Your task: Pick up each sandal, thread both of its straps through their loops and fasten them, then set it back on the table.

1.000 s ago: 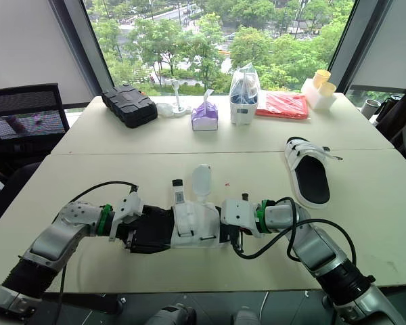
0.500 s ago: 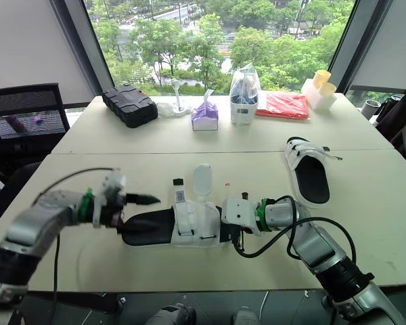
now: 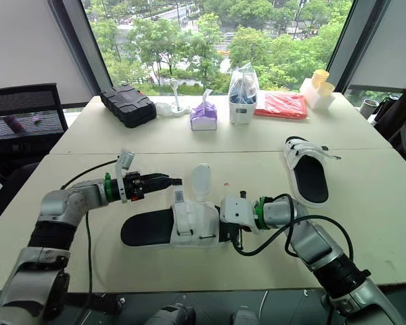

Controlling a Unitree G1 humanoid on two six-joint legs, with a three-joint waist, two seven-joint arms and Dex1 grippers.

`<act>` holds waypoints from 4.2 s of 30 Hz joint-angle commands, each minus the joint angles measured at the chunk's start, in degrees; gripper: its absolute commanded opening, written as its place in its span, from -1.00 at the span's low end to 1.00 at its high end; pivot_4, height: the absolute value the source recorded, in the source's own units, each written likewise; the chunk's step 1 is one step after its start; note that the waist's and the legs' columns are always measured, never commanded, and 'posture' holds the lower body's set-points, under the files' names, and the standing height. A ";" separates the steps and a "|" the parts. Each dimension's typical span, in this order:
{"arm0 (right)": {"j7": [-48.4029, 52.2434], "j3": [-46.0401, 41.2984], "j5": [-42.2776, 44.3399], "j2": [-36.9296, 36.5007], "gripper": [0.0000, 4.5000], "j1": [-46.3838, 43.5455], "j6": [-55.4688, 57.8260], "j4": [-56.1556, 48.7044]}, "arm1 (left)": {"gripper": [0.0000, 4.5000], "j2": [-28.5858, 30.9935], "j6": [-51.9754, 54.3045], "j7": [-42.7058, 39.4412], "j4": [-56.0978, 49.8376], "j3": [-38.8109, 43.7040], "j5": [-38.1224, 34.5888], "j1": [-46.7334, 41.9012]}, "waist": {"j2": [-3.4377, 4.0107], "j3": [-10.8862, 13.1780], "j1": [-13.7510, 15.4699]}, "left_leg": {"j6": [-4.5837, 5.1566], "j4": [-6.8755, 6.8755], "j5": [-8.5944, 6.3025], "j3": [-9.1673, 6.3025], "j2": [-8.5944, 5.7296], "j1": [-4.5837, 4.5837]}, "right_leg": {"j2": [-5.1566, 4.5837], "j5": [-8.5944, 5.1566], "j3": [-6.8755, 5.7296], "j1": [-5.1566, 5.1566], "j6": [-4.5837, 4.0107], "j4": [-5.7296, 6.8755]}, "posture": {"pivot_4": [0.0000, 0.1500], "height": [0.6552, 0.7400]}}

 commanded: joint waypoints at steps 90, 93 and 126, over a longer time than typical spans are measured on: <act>-0.12 -0.56 -2.23 -1.90 -1.00 3.82 4.56 -4.14 | -0.99 -7.57 -1.31 -2.62 -0.58 2.61 -7.68 -0.34 | 0.00 -0.01 0.13 | -0.01 0.09 0.00 -0.01 -0.02 -0.02 | -0.03 0.00 0.01 0.07 -0.01 -0.02 | 1.00 1.00; -0.06 -0.70 -2.24 -2.09 -1.00 4.00 4.70 -4.36 | -0.99 -8.06 -2.50 -2.17 1.11 2.34 -6.24 0.12 | 0.00 -0.01 0.15 | -0.01 0.09 0.00 -0.01 -0.02 -0.02 | -0.03 0.00 0.01 0.07 -0.01 -0.02 | 1.00 1.00; 0.41 -0.41 -2.31 -2.18 -1.00 3.50 3.94 -3.54 | 0.50 -4.82 0.18 1.53 -1.96 -4.30 3.91 4.98 | 0.01 -0.02 0.10 | -0.01 0.08 -0.01 -0.01 -0.02 -0.01 | -0.03 0.00 0.00 0.07 0.00 -0.02 | 1.00 1.00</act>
